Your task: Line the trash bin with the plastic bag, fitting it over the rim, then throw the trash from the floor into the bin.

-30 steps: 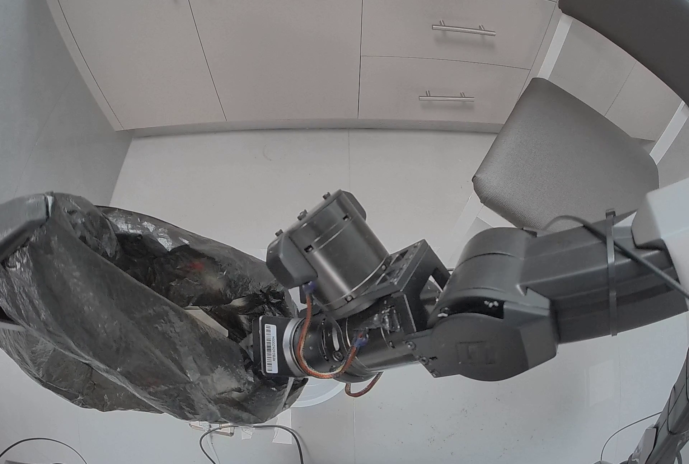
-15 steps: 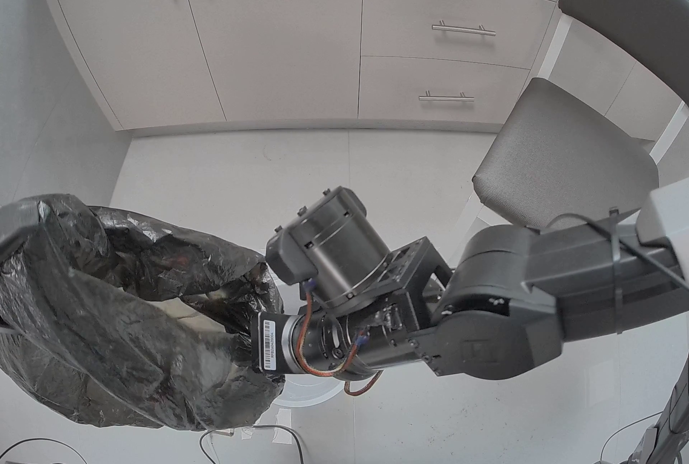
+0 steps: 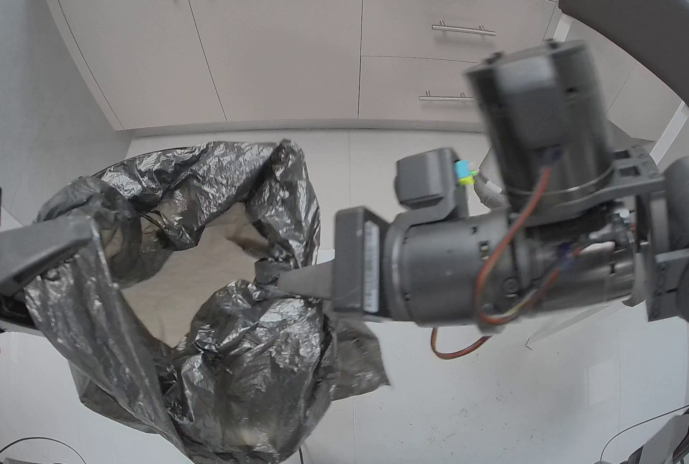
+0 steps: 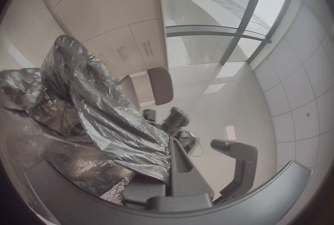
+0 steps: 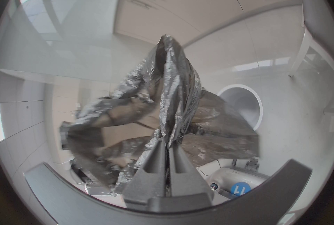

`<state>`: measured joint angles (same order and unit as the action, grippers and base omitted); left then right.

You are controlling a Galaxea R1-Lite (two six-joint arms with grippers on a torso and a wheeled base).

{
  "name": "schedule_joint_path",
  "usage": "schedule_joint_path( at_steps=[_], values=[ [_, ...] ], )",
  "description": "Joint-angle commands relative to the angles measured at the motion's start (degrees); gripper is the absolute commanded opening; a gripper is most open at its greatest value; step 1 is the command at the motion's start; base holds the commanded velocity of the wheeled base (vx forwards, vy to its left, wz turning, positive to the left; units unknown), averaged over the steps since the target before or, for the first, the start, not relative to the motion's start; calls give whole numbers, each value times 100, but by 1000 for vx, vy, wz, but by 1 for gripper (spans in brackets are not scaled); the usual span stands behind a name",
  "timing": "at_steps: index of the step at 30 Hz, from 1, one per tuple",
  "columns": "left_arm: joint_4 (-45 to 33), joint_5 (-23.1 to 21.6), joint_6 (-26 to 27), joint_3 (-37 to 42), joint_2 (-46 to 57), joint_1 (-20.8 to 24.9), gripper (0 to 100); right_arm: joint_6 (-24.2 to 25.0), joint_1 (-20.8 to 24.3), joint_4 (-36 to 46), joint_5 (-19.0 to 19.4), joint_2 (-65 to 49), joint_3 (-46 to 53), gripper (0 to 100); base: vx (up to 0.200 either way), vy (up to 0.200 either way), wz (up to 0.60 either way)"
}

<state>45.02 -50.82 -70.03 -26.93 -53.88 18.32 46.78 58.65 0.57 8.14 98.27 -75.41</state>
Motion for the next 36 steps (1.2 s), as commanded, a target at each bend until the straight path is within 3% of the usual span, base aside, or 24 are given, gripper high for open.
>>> schedule_joint_path(
  at_steps=[1, 6, 9, 12, 22, 36],
  values=[
    [24, 29, 482, 74, -1239, 57, 0, -28, -196, -699, 240, -1363, 905, 0, 0, 0, 0],
    [51, 275, 1255, 39, -2056, 435, 0, -37, -222, -708, 311, -1706, 1090, 0, 0, 0, 0],
    [60, 1417, 2064, -58, -2750, 848, 0, -54, -222, -716, 302, -1715, 1204, 0, 0, 0, 0],
    [51, 1945, 2363, -49, -2838, 980, 0, -160, -214, -716, 302, -1644, 1239, 0, 0, 0, 0],
    [-20, 1997, 2416, 162, -2170, 919, 0, -301, -170, -743, 258, -1117, 1318, 0, 0, 0, 0],
    [-204, 2032, 2442, 636, -1669, 435, 0, -424, -38, -919, 109, -282, 1187, 0, 0, 0, 0]
  ],
)
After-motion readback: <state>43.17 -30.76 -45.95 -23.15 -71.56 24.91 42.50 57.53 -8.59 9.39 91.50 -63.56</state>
